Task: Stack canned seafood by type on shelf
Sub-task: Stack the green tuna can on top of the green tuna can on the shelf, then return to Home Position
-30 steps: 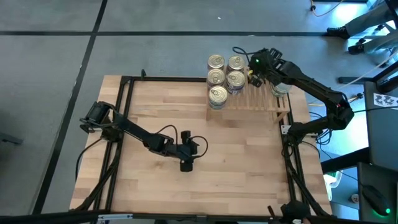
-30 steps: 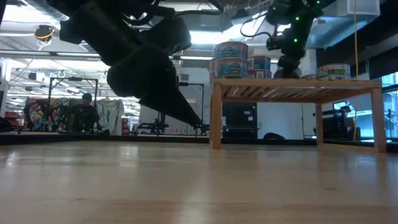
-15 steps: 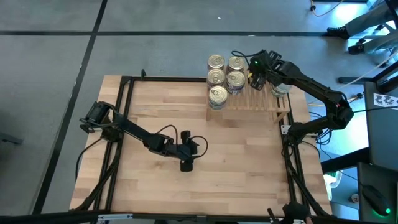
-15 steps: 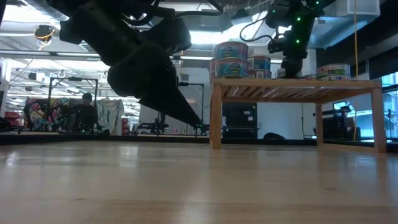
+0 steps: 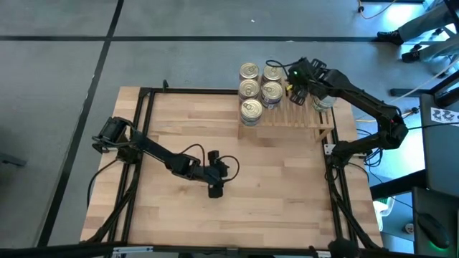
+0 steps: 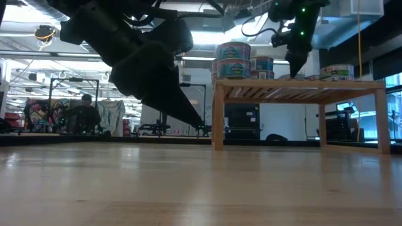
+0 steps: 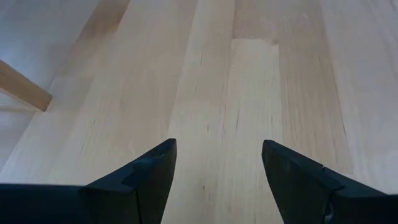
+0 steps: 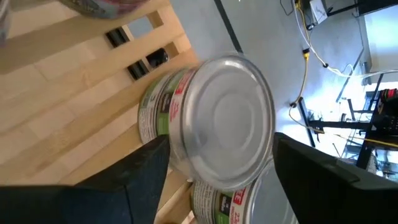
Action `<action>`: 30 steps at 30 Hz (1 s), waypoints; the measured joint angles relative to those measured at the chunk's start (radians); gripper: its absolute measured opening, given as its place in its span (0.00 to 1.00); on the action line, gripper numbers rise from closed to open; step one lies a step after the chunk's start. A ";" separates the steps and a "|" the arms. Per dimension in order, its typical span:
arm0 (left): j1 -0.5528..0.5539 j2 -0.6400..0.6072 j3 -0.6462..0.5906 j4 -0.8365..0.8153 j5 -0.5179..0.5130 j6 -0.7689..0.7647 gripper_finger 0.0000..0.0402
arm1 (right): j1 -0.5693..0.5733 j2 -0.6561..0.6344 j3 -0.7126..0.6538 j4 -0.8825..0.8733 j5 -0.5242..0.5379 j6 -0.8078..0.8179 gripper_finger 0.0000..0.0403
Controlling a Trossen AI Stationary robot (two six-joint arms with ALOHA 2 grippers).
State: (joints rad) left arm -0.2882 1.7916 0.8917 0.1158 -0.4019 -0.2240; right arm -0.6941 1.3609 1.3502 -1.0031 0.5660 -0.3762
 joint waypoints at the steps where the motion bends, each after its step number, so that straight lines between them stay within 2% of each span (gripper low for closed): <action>1: 0.000 0.000 0.000 0.000 0.000 -0.003 0.59 | 0.000 0.000 0.000 -0.009 0.007 0.005 0.69; 9: 0.000 0.000 0.000 0.000 0.000 -0.006 0.59 | 0.008 -0.004 0.000 -0.089 -0.003 0.055 0.68; 12: 0.000 0.000 0.000 0.000 0.000 -0.013 0.59 | 0.061 -0.031 0.003 -0.118 -0.040 0.104 0.67; 15: 0.000 -0.002 0.005 0.000 0.000 -0.005 0.59 | 0.156 -0.068 0.022 -0.137 -0.073 0.156 0.63; 18: 0.001 -0.034 0.005 -0.006 0.001 0.022 0.56 | 0.270 -0.119 0.026 -0.147 -0.130 0.218 0.53; 22: 0.005 -0.123 0.002 -0.022 0.001 0.077 0.46 | 0.437 -0.185 0.008 -0.133 -0.218 0.317 0.36; 27: 0.017 -0.248 -0.074 -0.004 0.001 0.119 0.32 | 0.647 -0.257 -0.086 -0.051 -0.211 0.417 0.14; 30: 0.039 -0.328 -0.153 0.070 0.025 0.126 0.24 | 0.777 -0.300 -0.173 0.030 -0.212 0.469 0.03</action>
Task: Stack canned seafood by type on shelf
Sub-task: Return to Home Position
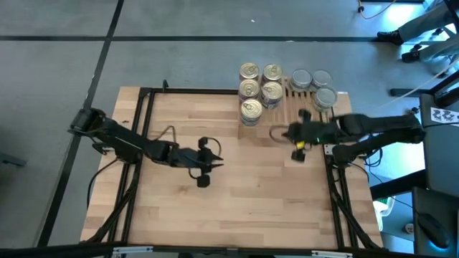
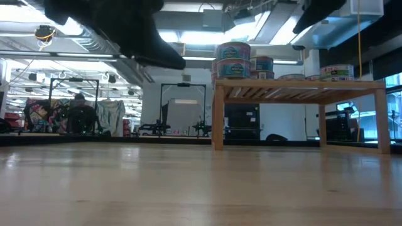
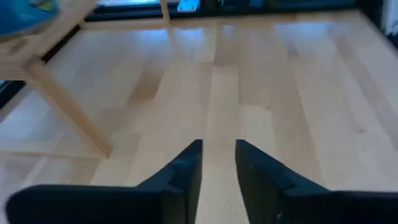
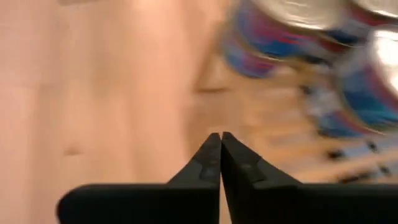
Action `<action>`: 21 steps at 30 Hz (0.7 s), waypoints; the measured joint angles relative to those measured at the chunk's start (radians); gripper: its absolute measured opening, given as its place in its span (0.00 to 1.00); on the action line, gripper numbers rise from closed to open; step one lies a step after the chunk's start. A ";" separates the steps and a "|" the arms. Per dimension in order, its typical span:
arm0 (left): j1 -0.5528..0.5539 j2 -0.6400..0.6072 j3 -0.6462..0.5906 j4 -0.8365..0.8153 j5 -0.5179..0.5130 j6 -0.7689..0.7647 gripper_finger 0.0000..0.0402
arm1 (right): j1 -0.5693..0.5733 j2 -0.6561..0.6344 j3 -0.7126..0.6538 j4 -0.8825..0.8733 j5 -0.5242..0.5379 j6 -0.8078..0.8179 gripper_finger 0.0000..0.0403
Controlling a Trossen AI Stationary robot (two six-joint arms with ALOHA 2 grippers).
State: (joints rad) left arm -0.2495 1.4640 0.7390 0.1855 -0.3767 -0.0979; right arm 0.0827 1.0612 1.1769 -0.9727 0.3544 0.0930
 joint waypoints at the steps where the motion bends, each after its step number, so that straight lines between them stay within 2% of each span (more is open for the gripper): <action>1: 0.010 -0.030 -0.029 0.025 0.020 0.000 0.22 | 0.041 -0.014 -0.028 0.029 -0.001 0.017 0.02; 4: 0.036 -0.112 -0.115 0.095 0.072 -0.011 0.16 | 0.145 -0.051 -0.108 0.109 -0.004 0.074 0.04; 11: 0.038 -0.293 -0.284 0.223 0.079 -0.050 0.08 | 0.335 -0.140 -0.270 0.294 -0.004 0.189 0.04; 16: 0.046 -0.407 -0.396 0.259 0.080 -0.053 0.05 | 0.408 -0.209 -0.398 0.443 -0.001 0.191 0.01; 21: 0.086 -0.520 -0.506 0.301 0.081 -0.077 0.02 | 0.422 -0.286 -0.498 0.521 -0.007 0.204 0.03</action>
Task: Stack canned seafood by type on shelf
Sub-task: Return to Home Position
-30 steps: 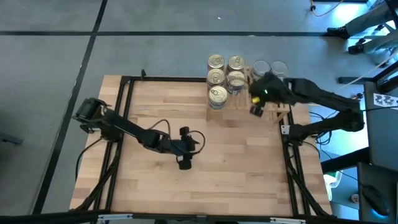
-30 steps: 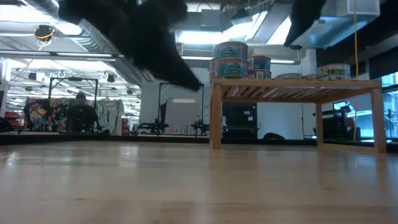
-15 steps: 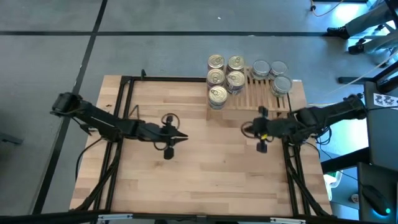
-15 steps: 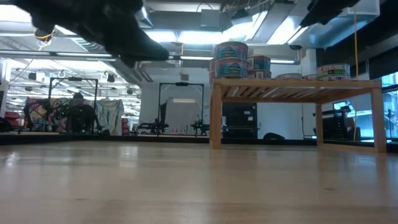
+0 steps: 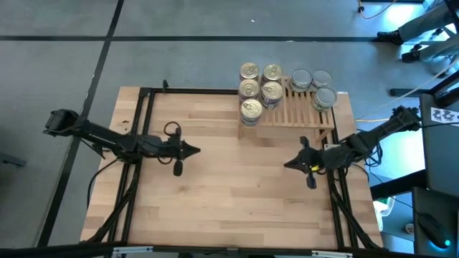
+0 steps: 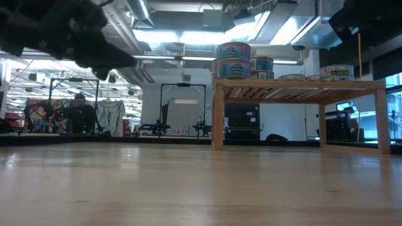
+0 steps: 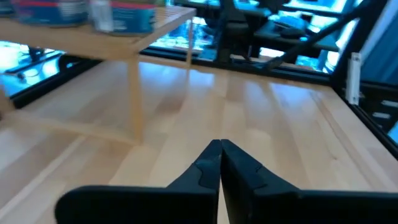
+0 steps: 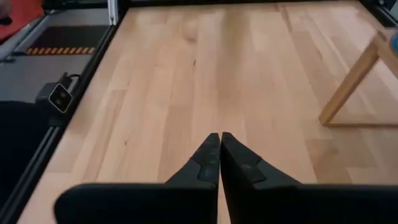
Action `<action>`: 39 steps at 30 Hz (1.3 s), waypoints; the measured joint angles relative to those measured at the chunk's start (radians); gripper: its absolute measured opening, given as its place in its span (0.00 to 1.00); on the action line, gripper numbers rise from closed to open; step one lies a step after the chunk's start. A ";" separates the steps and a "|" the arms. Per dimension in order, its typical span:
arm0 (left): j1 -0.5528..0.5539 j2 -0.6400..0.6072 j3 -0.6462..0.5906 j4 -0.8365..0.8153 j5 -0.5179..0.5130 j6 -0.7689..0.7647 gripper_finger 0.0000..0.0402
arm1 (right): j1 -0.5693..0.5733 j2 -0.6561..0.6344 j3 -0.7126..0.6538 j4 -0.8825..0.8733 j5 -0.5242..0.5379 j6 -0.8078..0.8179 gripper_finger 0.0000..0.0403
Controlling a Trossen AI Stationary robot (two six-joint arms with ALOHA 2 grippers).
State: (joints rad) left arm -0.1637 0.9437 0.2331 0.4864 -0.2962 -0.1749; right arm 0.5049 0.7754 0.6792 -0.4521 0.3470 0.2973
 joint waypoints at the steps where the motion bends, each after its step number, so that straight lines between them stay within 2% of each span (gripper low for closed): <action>1: 0.009 -0.024 -0.021 0.000 0.000 -0.007 0.01 | 0.000 -0.015 -0.015 0.005 0.000 0.009 0.03; 7: 0.035 -0.179 -0.125 0.005 0.001 -0.025 0.01 | 0.000 -0.146 -0.113 0.087 -0.007 -0.015 0.01; 13: 0.055 -0.281 -0.201 0.029 0.001 -0.044 0.00 | -0.052 -0.262 -0.282 0.346 -0.180 -0.120 0.01; 20: 0.069 -0.336 -0.225 0.023 0.001 -0.054 0.01 | -0.205 -0.276 -0.390 0.451 -0.320 -0.160 0.01; 29: 0.068 -0.347 -0.225 0.023 0.001 -0.034 0.01 | -0.366 -0.354 -0.397 0.438 -0.449 -0.240 0.01; 34: 0.068 -0.347 -0.224 0.022 0.001 -0.032 0.01 | -0.374 -0.429 -0.399 0.382 -0.453 -0.242 0.01; 39: 0.068 -0.347 -0.225 0.020 0.001 -0.032 0.01 | -0.375 -0.534 -0.468 0.406 -0.450 -0.244 0.01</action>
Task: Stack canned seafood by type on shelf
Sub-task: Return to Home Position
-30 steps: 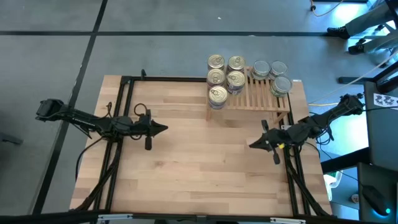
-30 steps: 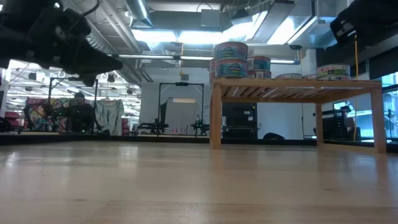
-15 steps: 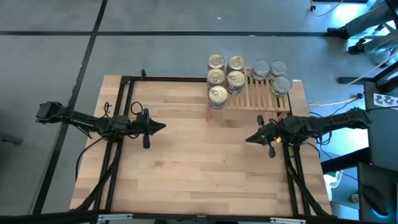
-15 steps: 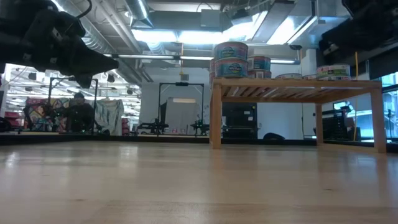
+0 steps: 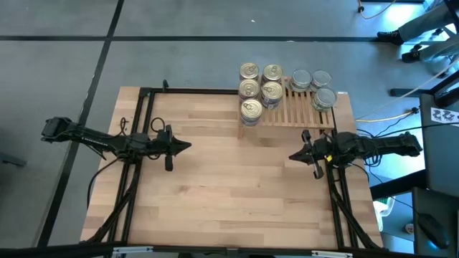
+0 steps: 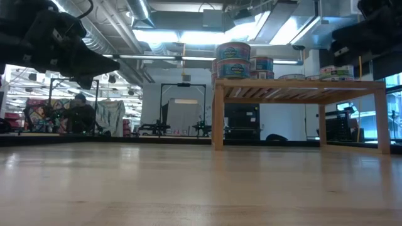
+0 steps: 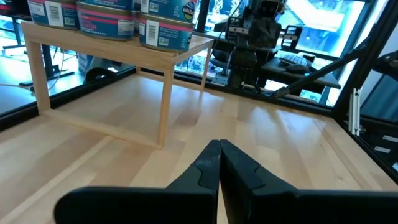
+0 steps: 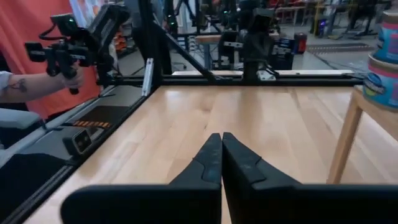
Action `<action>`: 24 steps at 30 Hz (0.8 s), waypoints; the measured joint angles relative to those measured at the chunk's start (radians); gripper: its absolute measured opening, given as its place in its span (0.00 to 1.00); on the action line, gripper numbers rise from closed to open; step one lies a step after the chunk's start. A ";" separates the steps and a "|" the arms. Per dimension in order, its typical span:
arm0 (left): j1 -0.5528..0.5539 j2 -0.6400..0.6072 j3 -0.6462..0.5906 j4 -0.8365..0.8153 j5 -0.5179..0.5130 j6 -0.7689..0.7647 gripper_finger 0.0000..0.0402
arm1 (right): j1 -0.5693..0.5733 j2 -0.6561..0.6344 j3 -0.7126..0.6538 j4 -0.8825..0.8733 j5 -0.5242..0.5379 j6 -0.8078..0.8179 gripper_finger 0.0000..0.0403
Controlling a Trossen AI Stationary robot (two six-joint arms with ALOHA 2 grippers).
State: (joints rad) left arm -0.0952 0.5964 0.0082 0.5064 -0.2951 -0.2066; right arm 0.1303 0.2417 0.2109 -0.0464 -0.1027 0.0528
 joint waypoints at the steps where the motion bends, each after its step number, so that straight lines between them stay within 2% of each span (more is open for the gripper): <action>1: 0.000 0.000 0.000 0.000 0.000 0.000 0.01 | 0.000 -0.019 -0.019 0.005 0.010 0.000 0.01; 7: 0.000 0.000 0.000 0.000 0.000 0.000 0.01 | 0.000 -0.087 -0.141 0.157 0.046 0.004 0.01; 11: 0.000 0.000 0.000 0.000 0.000 -0.001 0.01 | 0.000 -0.096 -0.195 0.175 0.082 0.005 0.01; 18: 0.000 0.000 0.000 -0.001 0.001 0.004 0.01 | 0.000 -0.096 -0.199 0.186 0.086 0.017 0.01; 24: -0.006 0.000 0.000 -0.001 0.086 -0.001 0.01 | 0.000 -0.096 -0.200 0.168 0.085 0.045 0.01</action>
State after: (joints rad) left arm -0.1008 0.5968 0.0086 0.5053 -0.2091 -0.2077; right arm 0.1307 0.1459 0.0112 0.1219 -0.0181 0.0982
